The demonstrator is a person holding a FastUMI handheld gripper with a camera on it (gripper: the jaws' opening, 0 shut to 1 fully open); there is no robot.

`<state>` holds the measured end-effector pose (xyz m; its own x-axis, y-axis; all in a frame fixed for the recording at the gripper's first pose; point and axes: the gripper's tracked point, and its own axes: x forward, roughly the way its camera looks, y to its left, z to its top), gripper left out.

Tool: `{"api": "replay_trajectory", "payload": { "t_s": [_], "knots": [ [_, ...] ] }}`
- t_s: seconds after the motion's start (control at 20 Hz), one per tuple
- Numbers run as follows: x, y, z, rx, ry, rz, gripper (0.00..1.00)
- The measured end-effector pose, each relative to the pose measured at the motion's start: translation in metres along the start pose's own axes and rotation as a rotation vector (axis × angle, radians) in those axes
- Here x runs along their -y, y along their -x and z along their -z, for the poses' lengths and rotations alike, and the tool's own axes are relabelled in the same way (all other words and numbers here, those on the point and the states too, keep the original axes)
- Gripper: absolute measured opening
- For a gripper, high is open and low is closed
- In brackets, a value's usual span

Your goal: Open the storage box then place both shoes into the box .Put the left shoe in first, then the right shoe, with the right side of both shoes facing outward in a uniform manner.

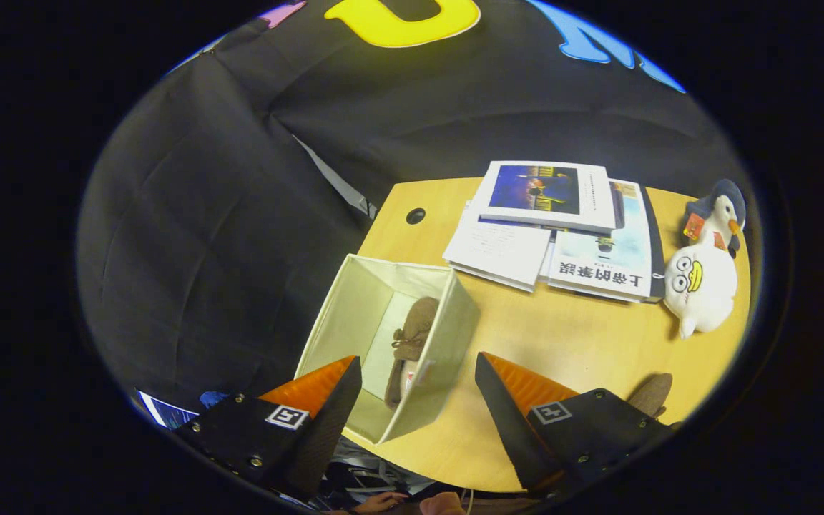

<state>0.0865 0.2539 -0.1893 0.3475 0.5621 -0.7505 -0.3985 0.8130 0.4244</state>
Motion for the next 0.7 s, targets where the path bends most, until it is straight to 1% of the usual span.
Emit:
{"api": "replay_trajectory", "payload": {
  "t_s": [0.3,0.5,0.7],
  "knots": [
    [0.054,0.032,0.010,0.080,-0.065,0.023,0.97],
    [0.089,0.049,0.022,0.119,-0.074,0.048,0.97],
    [0.130,0.063,0.036,0.172,-0.078,0.104,0.97]
  ]
}}
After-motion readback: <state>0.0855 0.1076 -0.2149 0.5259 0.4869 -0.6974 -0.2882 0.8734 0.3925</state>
